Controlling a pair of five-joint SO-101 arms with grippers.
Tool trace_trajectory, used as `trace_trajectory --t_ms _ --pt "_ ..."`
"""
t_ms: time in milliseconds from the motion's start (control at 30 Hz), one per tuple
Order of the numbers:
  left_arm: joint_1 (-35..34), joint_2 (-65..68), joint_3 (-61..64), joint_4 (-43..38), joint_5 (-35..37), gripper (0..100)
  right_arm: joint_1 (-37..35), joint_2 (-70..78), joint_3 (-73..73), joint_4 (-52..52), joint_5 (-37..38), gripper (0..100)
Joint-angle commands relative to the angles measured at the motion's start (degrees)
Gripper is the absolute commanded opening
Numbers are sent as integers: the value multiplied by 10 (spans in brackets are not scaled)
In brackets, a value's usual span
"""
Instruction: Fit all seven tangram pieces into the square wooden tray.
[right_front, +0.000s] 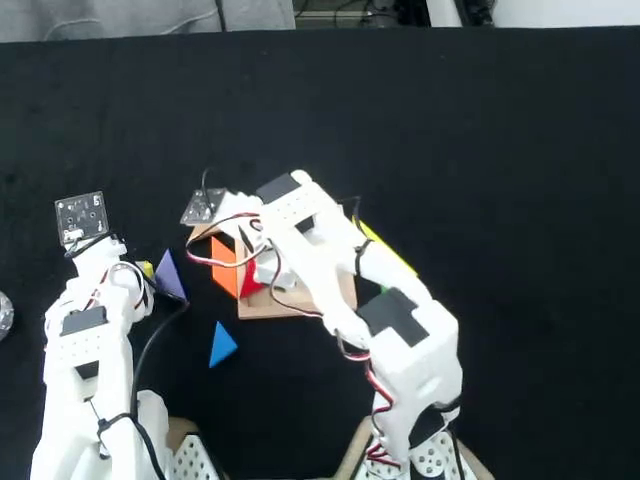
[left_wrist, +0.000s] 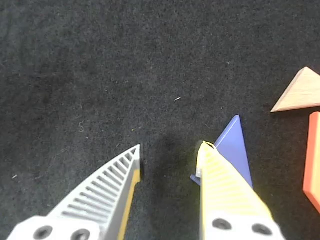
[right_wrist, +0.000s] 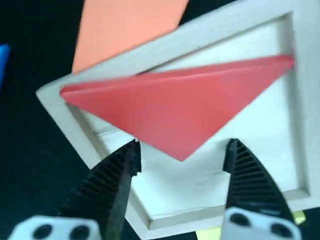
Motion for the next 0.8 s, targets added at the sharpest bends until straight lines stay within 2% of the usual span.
trace_trajectory --t_ms 0,100,500,633,767 --pt "6 -11 -1 -10 -4 188 8 -12 -25 41 9 269" --pt "6 -11 -1 -10 -4 188 7 -15 -23 41 13 269" --pt "6 -11 -1 -10 -4 188 6 -19 -24 -74 16 269" --pt "6 -11 -1 -10 -4 188 5 -19 -24 -79 58 269" --pt "6 -11 -1 -10 -4 188 -18 -20 -24 -74 66 270"
